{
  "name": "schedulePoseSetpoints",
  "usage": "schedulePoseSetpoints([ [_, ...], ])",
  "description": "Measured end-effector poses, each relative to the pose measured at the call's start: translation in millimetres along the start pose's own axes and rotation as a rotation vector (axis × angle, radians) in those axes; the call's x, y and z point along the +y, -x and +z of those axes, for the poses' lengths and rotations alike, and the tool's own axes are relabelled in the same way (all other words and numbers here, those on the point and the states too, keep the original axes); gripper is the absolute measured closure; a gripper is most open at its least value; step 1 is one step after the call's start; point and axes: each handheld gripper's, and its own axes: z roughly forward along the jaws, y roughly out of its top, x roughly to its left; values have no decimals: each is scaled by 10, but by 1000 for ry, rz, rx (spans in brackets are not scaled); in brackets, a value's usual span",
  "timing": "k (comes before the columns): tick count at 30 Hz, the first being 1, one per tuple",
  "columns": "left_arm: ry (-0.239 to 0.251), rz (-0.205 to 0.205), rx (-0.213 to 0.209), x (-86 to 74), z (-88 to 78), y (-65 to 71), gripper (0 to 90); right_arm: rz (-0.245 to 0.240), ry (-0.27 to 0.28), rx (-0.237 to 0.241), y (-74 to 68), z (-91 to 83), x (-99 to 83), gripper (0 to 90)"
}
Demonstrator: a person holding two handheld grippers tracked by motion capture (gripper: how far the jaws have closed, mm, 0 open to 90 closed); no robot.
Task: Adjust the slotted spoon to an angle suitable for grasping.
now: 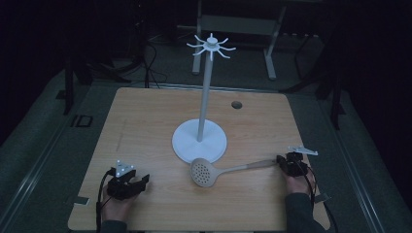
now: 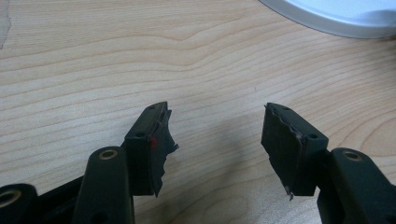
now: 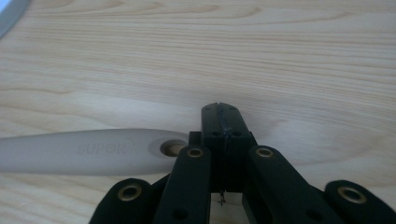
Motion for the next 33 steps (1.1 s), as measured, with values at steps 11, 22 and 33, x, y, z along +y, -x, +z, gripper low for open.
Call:
schedulePoseSetpoints([
  [11, 28, -13, 13, 2, -45, -28, 425, -93, -5, 117, -487, 62, -9, 900],
  [22, 102, -81, 46, -12, -170, -159, 431, -195, -4, 162, -965, 101, -27, 900],
  [33, 144, -98, 68, -14, -311, -219, 432, -250, -8, 226, -1289, 123, -50, 900],
])
